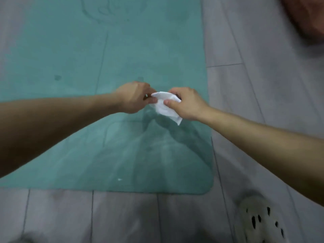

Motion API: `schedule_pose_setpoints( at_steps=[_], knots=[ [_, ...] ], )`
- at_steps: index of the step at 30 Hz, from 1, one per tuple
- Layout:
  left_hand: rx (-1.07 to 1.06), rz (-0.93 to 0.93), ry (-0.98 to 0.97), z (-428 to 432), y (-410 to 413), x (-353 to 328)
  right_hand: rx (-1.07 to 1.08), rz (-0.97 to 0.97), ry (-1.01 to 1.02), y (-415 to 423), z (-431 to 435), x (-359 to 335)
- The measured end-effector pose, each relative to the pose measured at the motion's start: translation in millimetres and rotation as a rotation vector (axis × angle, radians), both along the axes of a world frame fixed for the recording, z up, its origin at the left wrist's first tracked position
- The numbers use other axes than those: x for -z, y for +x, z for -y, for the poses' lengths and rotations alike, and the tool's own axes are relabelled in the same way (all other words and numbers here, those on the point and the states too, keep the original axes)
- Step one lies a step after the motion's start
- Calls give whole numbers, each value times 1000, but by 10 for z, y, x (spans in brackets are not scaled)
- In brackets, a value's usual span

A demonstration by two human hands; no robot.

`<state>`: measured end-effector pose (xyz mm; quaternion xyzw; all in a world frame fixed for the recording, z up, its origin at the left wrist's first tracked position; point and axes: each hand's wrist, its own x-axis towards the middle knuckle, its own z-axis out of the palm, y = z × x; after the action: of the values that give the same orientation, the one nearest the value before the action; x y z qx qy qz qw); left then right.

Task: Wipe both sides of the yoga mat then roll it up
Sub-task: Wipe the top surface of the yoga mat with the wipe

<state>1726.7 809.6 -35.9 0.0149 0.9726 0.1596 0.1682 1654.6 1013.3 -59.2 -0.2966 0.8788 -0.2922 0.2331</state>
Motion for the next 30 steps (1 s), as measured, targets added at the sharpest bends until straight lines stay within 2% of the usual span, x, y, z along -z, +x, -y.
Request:
schedule_pose_setpoints(
  at_steps=[4, 8, 10, 12, 16, 19, 23, 26, 28, 30],
  knots=[
    [-143, -2, -98, 176, 296, -136, -134, 0, -15, -219, 99, 138],
    [-68, 135, -394, 450, 695, -680, 65, -35, -85, -320, 140, 236],
    [-42, 190, -477, 518, 706, -827, 79, -12, -67, -322, 188, 231],
    [-12, 159, -568, 501, 596, -750, 46, 39, -44, -309, 273, 190],
    [-66, 91, -463, 383, 512, -306, -156, -38, 60, -345, 389, -11],
    [-49, 128, -423, 372, 468, -66, -354, -80, 312, -385, 247, -367],
    [-236, 108, -250, 335, 160, 102, -475, -147, 565, -434, 155, -604],
    [-322, 82, -139, 278, -58, 306, -362, -238, 512, -493, 98, -532],
    [-313, 164, -134, 248, -103, 458, -253, -320, 339, -506, 14, -376],
    [-293, 224, -141, 240, -96, 566, -231, -355, 133, -427, -76, -90]
  ],
)
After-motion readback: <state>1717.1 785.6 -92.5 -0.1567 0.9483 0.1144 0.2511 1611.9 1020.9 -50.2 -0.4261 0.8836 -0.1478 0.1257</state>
